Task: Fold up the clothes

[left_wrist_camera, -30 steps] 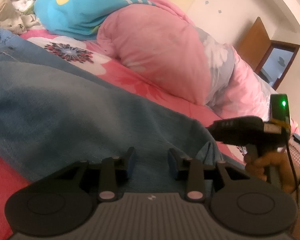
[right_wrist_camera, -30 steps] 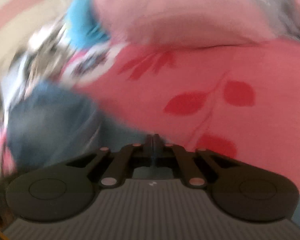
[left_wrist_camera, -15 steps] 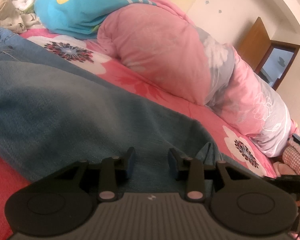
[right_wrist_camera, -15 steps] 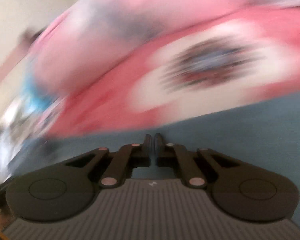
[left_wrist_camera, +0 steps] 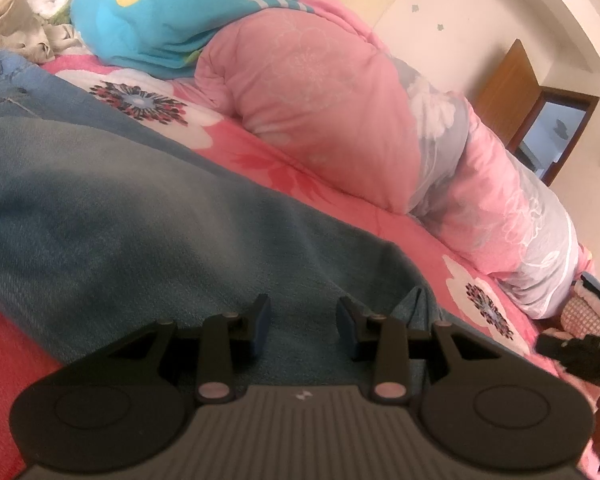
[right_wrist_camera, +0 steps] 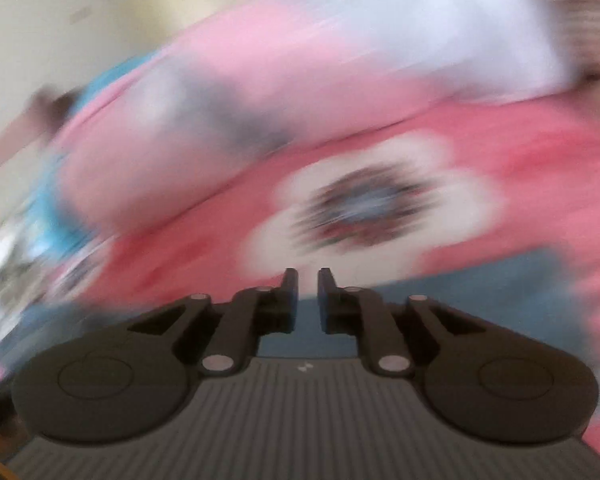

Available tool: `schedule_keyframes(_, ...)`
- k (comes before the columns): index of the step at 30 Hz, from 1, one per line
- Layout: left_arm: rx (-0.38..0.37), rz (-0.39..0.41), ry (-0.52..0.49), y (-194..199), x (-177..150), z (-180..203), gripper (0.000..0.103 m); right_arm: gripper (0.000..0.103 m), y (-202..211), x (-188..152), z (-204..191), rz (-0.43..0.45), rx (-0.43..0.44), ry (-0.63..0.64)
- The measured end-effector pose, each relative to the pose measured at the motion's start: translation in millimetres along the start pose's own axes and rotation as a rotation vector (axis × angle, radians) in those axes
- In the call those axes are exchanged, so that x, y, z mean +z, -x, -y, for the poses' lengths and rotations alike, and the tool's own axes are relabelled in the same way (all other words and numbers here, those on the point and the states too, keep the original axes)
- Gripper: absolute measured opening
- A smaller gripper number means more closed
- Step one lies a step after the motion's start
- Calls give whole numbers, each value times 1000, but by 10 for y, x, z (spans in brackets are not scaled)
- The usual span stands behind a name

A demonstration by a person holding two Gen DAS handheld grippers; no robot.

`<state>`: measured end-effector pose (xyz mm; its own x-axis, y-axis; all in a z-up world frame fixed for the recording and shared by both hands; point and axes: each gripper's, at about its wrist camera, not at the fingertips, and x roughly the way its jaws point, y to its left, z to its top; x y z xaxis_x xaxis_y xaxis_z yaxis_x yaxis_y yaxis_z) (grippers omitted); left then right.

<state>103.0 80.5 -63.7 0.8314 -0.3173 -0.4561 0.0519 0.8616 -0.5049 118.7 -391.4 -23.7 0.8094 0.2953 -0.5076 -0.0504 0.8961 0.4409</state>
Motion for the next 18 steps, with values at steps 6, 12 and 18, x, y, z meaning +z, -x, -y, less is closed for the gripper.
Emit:
schedule_keyframes(6,-3,0,5,-4,7,-17,38,17,-265,-386,-377,-178,121,128)
schedule_keyframes(12,7,-5,-6,-13,13,-8,38,17,498,-288,556,-110,-245,47)
schedule_keyframes(18,12,-6,-11,-13,14,5,38,20,1095,-217,435,-37,-474,48)
